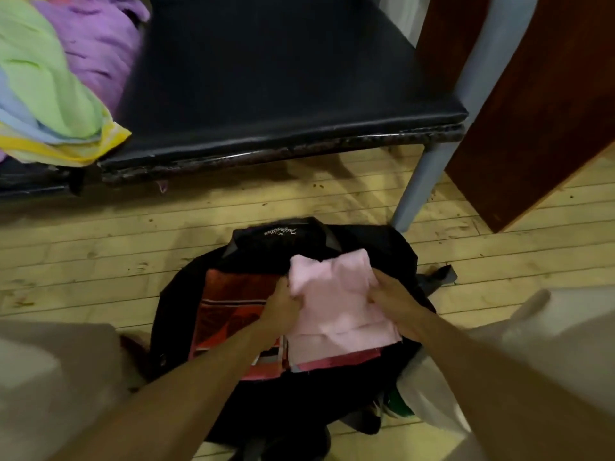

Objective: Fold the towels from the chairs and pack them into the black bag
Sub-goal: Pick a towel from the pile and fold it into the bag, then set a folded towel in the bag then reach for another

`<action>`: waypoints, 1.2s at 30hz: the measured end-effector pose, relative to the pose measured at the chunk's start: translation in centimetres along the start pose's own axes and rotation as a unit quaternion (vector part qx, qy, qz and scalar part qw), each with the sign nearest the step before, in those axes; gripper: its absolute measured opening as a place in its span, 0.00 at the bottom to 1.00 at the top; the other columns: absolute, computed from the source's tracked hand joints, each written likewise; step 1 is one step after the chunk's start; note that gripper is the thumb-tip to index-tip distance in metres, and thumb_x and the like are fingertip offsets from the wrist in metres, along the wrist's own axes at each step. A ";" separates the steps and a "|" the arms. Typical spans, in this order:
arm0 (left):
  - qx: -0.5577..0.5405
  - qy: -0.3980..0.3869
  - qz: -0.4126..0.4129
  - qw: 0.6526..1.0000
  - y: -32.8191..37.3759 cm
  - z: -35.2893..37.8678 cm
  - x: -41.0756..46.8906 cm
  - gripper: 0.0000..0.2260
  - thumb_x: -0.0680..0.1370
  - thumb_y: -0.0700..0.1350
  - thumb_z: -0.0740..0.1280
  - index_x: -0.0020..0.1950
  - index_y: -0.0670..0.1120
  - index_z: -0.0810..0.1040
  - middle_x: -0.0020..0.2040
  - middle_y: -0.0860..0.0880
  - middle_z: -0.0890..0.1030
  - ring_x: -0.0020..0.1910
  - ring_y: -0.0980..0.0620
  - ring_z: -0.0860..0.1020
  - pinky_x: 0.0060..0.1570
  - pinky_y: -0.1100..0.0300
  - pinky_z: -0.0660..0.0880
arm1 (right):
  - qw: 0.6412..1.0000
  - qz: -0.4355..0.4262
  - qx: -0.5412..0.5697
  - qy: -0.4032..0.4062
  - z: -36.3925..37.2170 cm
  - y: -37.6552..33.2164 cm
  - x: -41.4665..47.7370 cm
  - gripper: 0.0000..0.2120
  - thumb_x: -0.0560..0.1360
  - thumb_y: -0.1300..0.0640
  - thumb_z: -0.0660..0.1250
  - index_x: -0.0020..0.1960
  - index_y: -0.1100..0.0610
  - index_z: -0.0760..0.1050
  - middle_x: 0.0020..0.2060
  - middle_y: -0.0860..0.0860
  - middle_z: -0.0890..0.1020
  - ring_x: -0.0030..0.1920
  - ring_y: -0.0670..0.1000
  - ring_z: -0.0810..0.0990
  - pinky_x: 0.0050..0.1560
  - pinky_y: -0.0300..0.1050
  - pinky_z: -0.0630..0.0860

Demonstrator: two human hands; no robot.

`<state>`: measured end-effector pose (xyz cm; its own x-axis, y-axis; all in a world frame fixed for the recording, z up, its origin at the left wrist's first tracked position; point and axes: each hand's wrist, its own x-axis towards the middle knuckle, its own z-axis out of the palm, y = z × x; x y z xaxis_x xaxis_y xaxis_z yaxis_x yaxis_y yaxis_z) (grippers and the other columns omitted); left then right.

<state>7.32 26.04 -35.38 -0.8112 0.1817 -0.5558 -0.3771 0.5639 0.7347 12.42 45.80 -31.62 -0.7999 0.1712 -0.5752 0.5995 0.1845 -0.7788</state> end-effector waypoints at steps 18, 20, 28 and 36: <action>0.033 -0.070 -0.064 0.995 1.0 -1.6 0.6 0.18 0.77 0.35 0.59 0.67 0.42 0.71 0.59 0.42 0.75 0.57 0.44 0.74 0.52 0.56 0.72 | 0.941 0.048 -0.328 0.067 0.3 0.0 2.8 0.12 0.76 0.62 0.60 0.59 0.63 0.69 0.55 0.60 0.77 0.54 0.60 0.77 0.51 0.49 0.75; 0.052 -0.084 -0.044 0.994 2.7 -3.8 -0.3 0.11 0.77 0.37 0.61 0.56 0.45 0.77 0.51 0.45 0.76 0.52 0.47 0.74 0.45 0.58 0.71 | 0.935 0.023 -0.347 0.069 0.4 -2.3 2.2 0.08 0.76 0.62 0.60 0.54 0.63 0.71 0.51 0.59 0.78 0.50 0.59 0.77 0.49 0.47 0.76; 0.009 -0.027 0.079 0.997 10.6 -15.1 -6.1 0.09 0.80 0.38 0.61 0.59 0.46 0.74 0.52 0.46 0.78 0.46 0.52 0.77 0.41 0.63 0.72 | 0.957 -0.135 -0.254 0.039 3.4 -16.5 -1.8 0.10 0.75 0.66 0.62 0.49 0.58 0.80 0.45 0.53 0.81 0.47 0.52 0.79 0.53 0.49 0.78; -0.001 0.091 0.216 0.972 14.9 -26.3 -11.2 0.14 0.78 0.32 0.57 0.44 0.50 0.75 0.43 0.48 0.79 0.40 0.55 0.77 0.42 0.63 0.71 | 0.943 -0.263 -0.203 -0.016 8.0 -29.3 -6.4 0.06 0.78 0.63 0.62 0.50 0.54 0.77 0.51 0.54 0.80 0.49 0.52 0.83 0.43 0.45 0.83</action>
<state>-0.99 11.23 -8.00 -0.9597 0.2555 -0.1173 0.0154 0.4644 0.8855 -0.25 31.57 -7.13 -0.9861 -0.0744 -0.1483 0.0759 0.5924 -0.8021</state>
